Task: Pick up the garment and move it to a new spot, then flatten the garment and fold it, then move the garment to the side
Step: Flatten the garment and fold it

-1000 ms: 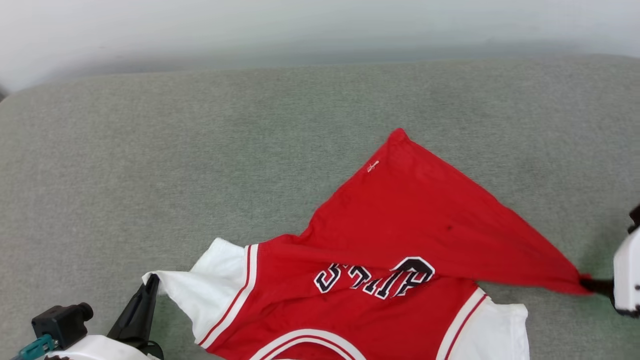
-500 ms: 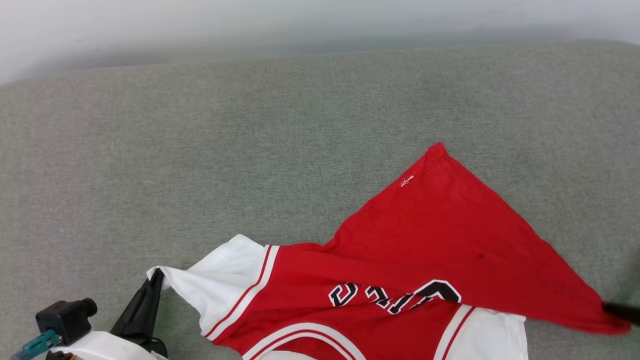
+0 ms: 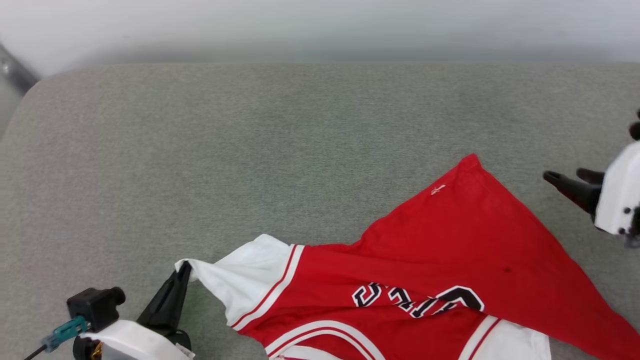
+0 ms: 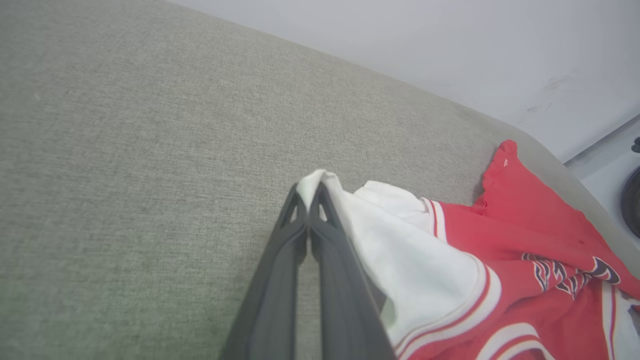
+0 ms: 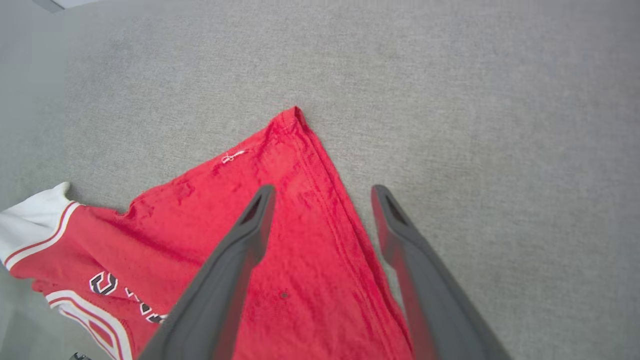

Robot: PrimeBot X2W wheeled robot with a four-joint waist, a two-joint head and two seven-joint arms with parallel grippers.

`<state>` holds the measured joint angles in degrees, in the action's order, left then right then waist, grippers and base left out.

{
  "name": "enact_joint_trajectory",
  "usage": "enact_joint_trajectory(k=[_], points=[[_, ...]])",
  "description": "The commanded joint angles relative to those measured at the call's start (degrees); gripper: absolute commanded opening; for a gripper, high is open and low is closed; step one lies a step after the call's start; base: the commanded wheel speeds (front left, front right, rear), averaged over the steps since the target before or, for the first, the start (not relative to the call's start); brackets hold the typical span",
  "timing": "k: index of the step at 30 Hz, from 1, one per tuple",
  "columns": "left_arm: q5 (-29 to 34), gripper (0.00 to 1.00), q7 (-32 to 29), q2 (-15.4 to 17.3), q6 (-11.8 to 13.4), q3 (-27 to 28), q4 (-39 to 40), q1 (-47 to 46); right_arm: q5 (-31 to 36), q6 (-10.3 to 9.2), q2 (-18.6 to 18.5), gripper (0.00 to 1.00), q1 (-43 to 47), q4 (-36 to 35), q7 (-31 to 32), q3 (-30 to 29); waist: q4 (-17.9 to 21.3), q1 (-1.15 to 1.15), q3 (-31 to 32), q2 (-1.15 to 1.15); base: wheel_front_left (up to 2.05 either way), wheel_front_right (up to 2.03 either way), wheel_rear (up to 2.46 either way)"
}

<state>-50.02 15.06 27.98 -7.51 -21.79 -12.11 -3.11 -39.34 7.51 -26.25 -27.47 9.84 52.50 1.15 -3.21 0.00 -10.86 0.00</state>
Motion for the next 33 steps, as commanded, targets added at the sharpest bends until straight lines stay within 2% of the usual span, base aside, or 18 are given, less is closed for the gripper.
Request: enact_joint_trajectory(k=[1, 5, 12, 18, 20, 23, 24, 25, 26, 27, 33], points=[[0.0, 0.00, 0.1, -0.2, 0.0, -0.3, -0.2, -1.0, 1.2, -0.04, 0.4, 1.00, -1.3, 0.7, 0.0, -0.1, -1.1, 0.00, -0.3, 0.00, 0.00, 0.00, 0.00], [0.0, 0.00, 0.1, -0.7, 0.0, -2.1, -1.0, -3.3, 6.5, -0.04, 3.7, 1.00, -5.1, 6.3, -0.9, 1.5, -3.5, 0.00, -1.2, 0.00, 0.00, 0.00, 0.00], [-0.4, 0.00, 0.1, -1.3, 0.0, -5.7, -2.0, -7.1, 11.2, -0.04, 4.7, 1.00, -11.1, 19.2, -6.7, 5.2, -7.1, 0.00, -3.5, 0.00, 0.00, 0.00, 0.00], [-0.7, 0.00, 0.1, -1.2, 0.0, -7.7, -2.4, -9.6, 10.6, -0.04, 3.8, 1.00, -14.4, 26.6, -10.5, 9.5, -9.1, 0.00, -5.6, 0.00, 0.00, 0.00, 0.00], [-1.1, 0.00, 0.1, -1.2, 0.0, -8.6, -2.7, -10.4, 9.2, -0.04, 4.3, 1.00, -16.2, 30.6, -10.7, 12.1, -9.8, 0.00, -6.2, 0.00, 0.00, 0.00, 0.00], [-1.5, 0.00, 0.1, -1.1, 0.0, -9.1, -2.9, -10.8, 7.2, -0.04, 5.1, 1.00, -15.8, 32.7, -9.5, 14.5, -10.0, 0.00, -6.4, 0.00, 0.00, 0.00, 0.00], [-1.5, 0.00, 0.1, -1.0, 0.0, -9.3, -3.0, -10.9, 6.8, -0.03, 5.2, 0.80, -15.8, 32.8, -9.6, 15.5, -10.0, 0.00, -6.4, 0.00, 0.00, 0.00, 0.00], [-1.5, 0.00, 0.1, -1.0, 0.0, -9.5, -3.0, -11.1, 6.3, -0.02, 5.0, 0.47, -15.7, 32.9, -9.7, 16.5, -10.1, 0.00, -6.4, 0.00, 0.00, 0.00, 0.00], [-1.6, 0.00, 0.1, -1.0, 0.0, -9.7, -3.2, -11.2, 5.9, -0.02, 4.7, 0.08, -15.5, 32.9, -10.2, 17.6, -10.1, 0.00, -6.4, 0.00, 0.00, 0.00, 0.00], [-1.5, 0.00, 0.1, -1.0, 0.0, -9.9, -3.3, -11.3, 5.3, -0.03, 4.4, 0.00, -15.4, 32.7, -10.9, 18.4, -10.1, 0.00, -6.3, 0.00, 0.00, 0.00, 0.00], [-1.0, 0.00, 0.1, 0.0, 0.1, -9.3, -3.7, -10.7, 0.7, -0.04, 2.4, 0.00, -15.1, 32.5, -15.2, 20.9, -9.5, 0.00, -5.0, 0.00, 0.00, 0.00, 0.00]])
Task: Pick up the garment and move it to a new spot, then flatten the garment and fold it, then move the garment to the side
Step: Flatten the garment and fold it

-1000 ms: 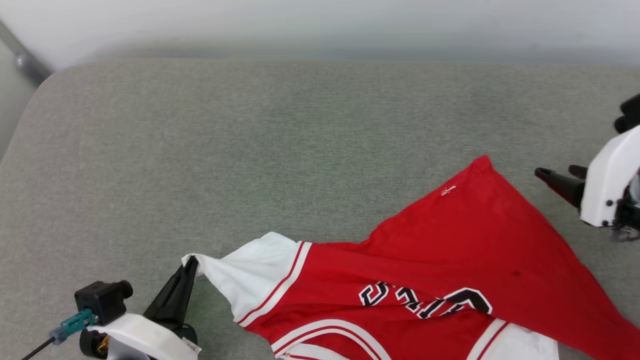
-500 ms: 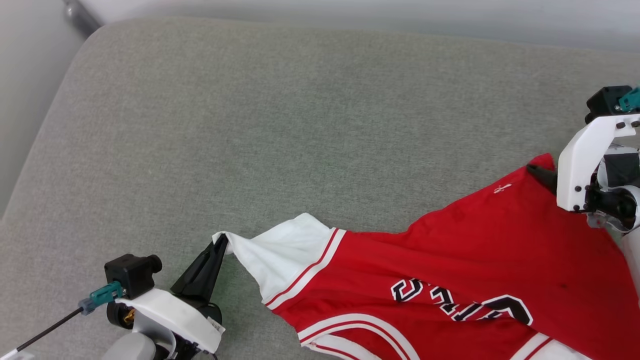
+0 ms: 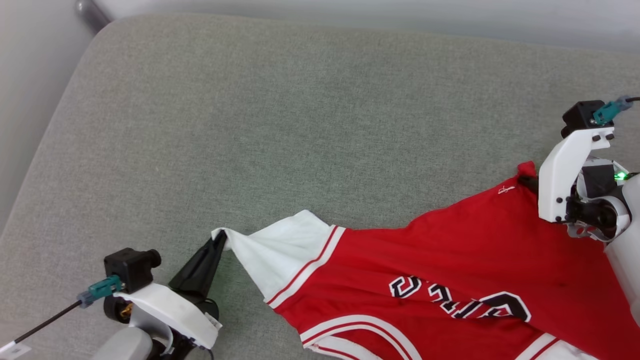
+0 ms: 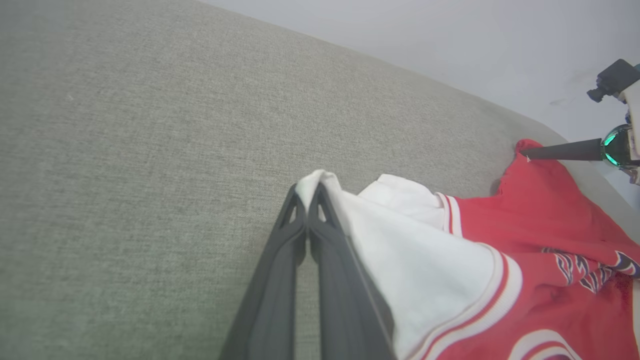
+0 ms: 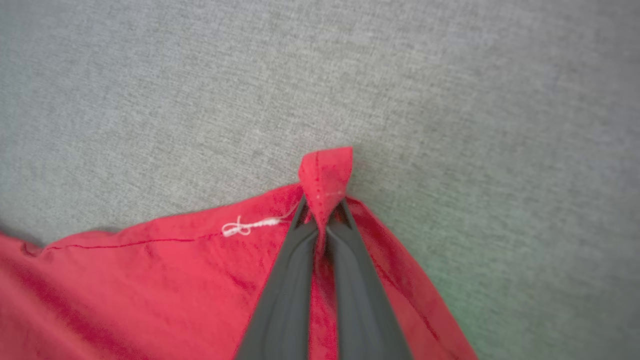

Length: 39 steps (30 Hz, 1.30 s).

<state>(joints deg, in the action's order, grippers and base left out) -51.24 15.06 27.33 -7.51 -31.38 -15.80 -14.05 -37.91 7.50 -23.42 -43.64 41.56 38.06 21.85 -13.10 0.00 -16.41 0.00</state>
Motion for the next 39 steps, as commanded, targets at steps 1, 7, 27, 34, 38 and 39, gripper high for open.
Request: enact_joint_trajectory(k=[1, 7, 27, 34, 38, 39], points=[[0.3, 0.00, 0.1, 0.9, 0.1, 0.7, 0.2, 0.4, -1.1, -0.03, -0.8, 0.00, 0.7, 0.9, -1.9, 0.2, 0.5, 0.00, 1.0, 0.00, 0.00, 0.00, 0.00], [0.4, 0.00, 0.1, 2.8, 0.1, 3.7, 3.3, -0.8, -4.6, -0.02, -1.0, 0.00, -2.0, 1.4, -5.6, -0.3, 2.3, 0.00, 4.4, 0.00, 0.00, 0.00, 0.00], [-6.7, 0.00, -7.7, 16.6, 0.1, 0.9, 2.2, -41.2, -12.3, -0.02, 5.6, 0.00, -24.7, 2.9, -13.3, -2.3, 10.6, 0.00, 10.8, 0.00, 0.00, 0.00, 0.00], [-7.4, 0.00, -12.1, 16.9, 0.1, -0.3, -7.1, -59.9, -10.8, -0.02, 9.6, 0.00, -35.4, 6.7, -16.6, -2.6, 12.8, 0.00, 10.8, 0.00, 0.00, 0.00, 0.00], [-5.6, 0.00, -13.3, 17.2, 0.1, -2.8, -11.4, -69.2, -9.6, -0.02, 11.6, 0.00, -41.3, 10.3, -18.3, -3.0, 13.9, 0.00, 10.5, 0.00, 0.00, 0.00, 0.00], [-5.4, 0.00, -13.5, 17.3, 0.1, -3.6, -12.0, -71.2, -9.5, -0.02, 12.3, 0.00, -42.6, 11.2, -18.6, -3.2, 14.3, 0.00, 10.5, 0.00, 0.00, 0.00, 0.00]])
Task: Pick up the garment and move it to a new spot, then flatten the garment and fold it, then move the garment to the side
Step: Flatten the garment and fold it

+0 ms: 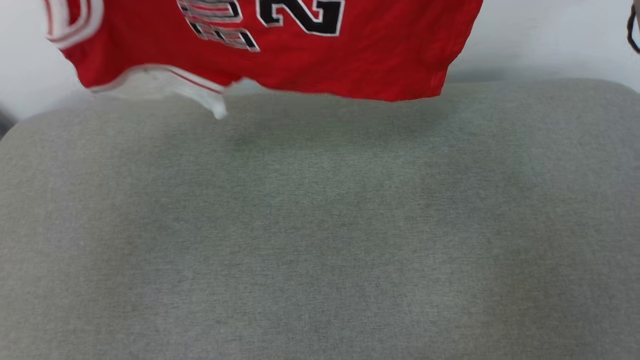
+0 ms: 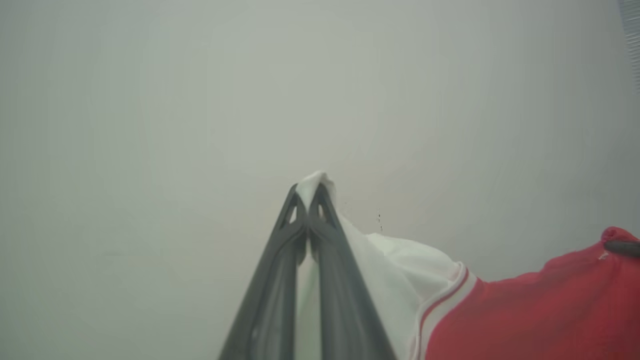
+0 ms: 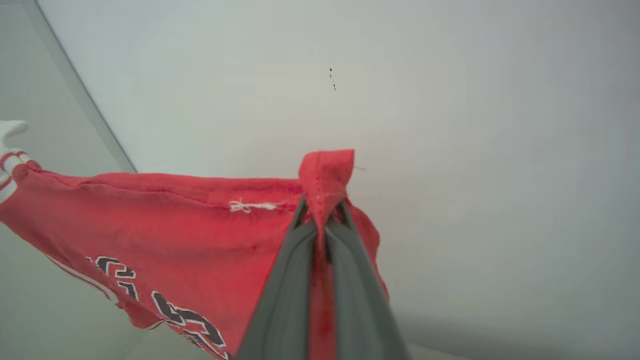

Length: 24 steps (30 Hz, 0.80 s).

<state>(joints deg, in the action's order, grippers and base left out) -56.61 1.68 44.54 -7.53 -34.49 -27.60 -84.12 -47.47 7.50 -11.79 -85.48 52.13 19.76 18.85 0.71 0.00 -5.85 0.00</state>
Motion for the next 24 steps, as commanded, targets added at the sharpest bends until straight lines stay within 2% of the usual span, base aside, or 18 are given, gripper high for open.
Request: enact_joint_trajectory(k=[1, 11, 18, 24], points=[[0.1, 0.00, -0.4, 0.4, 0.1, -1.1, -0.9, -3.4, 0.6, -0.02, 1.2, 0.00, -2.3, 1.4, -0.7, 0.0, 0.8, 0.00, -0.1, 0.00, 0.00, 0.00, 0.00], [-1.7, 0.00, 0.4, 1.0, 0.1, -7.0, -8.6, -14.2, 2.9, -0.02, 3.2, 0.00, -12.5, 9.1, -0.9, 0.9, 2.3, 0.00, -3.8, 0.00, 0.00, 0.00, 0.00], [-3.3, 0.00, 3.0, 2.9, 0.1, -9.6, -11.2, -19.9, 4.9, -0.02, 4.6, 0.00, -19.9, 13.5, -3.1, 0.1, 3.8, 0.00, -12.6, 0.00, 0.00, 0.00, 0.00], [-2.4, 0.00, 4.8, 2.6, 0.1, -12.6, -13.8, -27.9, 8.2, -0.02, 5.7, 0.00, -28.9, 19.6, -6.5, -1.5, 3.4, 0.00, -22.1, 0.00, 0.00, 0.00, 0.00]])
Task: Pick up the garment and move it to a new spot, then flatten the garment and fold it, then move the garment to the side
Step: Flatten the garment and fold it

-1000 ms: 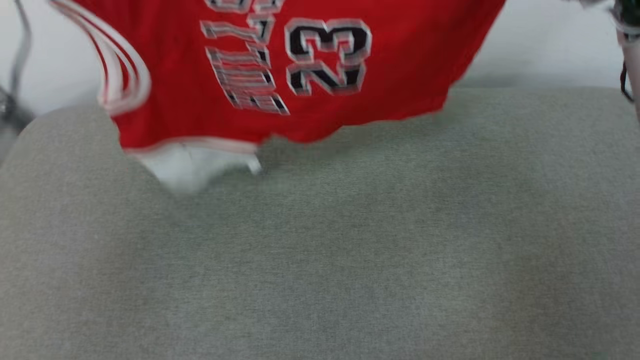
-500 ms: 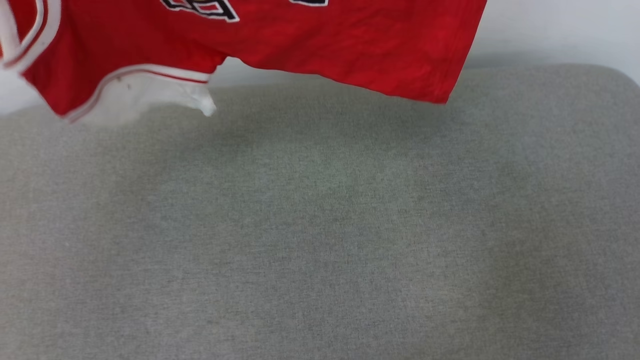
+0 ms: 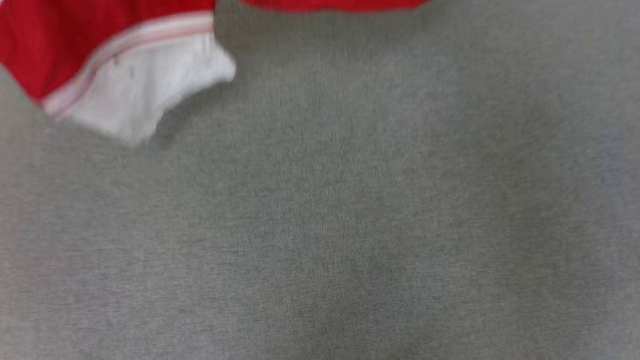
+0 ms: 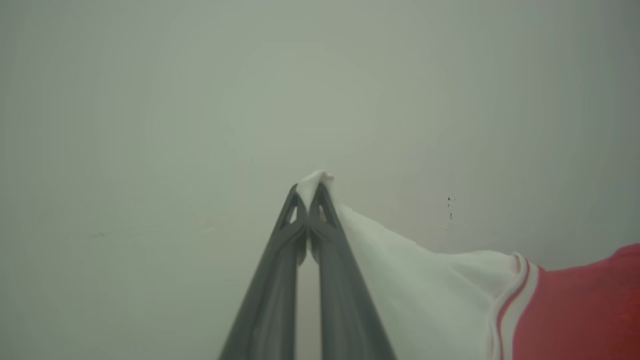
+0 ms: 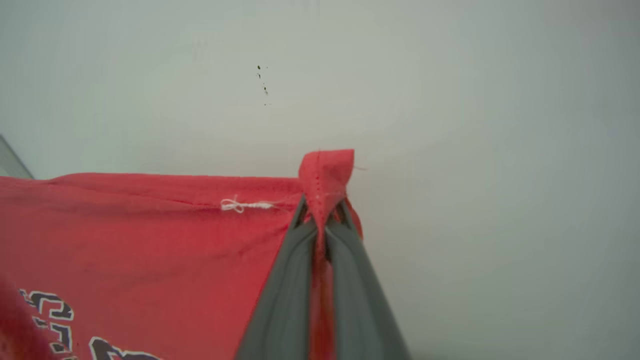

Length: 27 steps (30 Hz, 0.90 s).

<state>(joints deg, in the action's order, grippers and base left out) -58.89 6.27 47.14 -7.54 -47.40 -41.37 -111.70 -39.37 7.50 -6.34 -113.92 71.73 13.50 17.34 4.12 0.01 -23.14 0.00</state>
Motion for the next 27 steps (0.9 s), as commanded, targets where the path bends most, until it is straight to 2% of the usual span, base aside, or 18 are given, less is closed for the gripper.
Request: enact_joint_trajectory(k=[1, 8, 13, 19, 27], points=[[0.0, 0.00, 0.9, -0.3, 0.1, 0.2, -0.5, -2.3, 1.0, -0.02, -0.2, 0.00, -2.3, 0.4, -0.8, -0.2, -0.3, -0.01, -6.6, 0.00, 0.00, 0.00, 0.00], [-1.5, 0.00, 4.8, -5.5, 0.1, -1.1, -2.6, -12.6, 8.2, -0.03, -2.8, 0.00, -13.3, 2.1, -3.1, -2.8, -3.0, -0.01, -17.1, 0.00, 0.00, 0.00, 0.00], [-4.7, 0.00, 6.6, -8.7, 0.1, -2.9, -2.0, -14.9, 13.6, -0.03, -4.1, 0.00, -15.6, 2.1, -4.3, -4.8, -5.1, -0.01, -21.3, 0.00, 0.00, 0.00, 0.00], [-9.7, 0.00, 8.4, -10.0, 0.1, -4.8, 1.0, -11.0, 15.7, -0.03, -3.5, 0.00, -10.8, 2.1, -6.8, -6.5, -6.7, -0.01, -22.6, 0.00, 0.00, 0.00, 0.00], [-12.6, 0.00, 8.9, -7.7, 0.1, -9.8, 8.0, 0.2, 13.4, -0.03, -5.3, 0.00, 1.0, 2.0, -9.7, -7.5, -6.7, -0.01, -20.5, 0.00, 0.00, 0.00, 0.00]])
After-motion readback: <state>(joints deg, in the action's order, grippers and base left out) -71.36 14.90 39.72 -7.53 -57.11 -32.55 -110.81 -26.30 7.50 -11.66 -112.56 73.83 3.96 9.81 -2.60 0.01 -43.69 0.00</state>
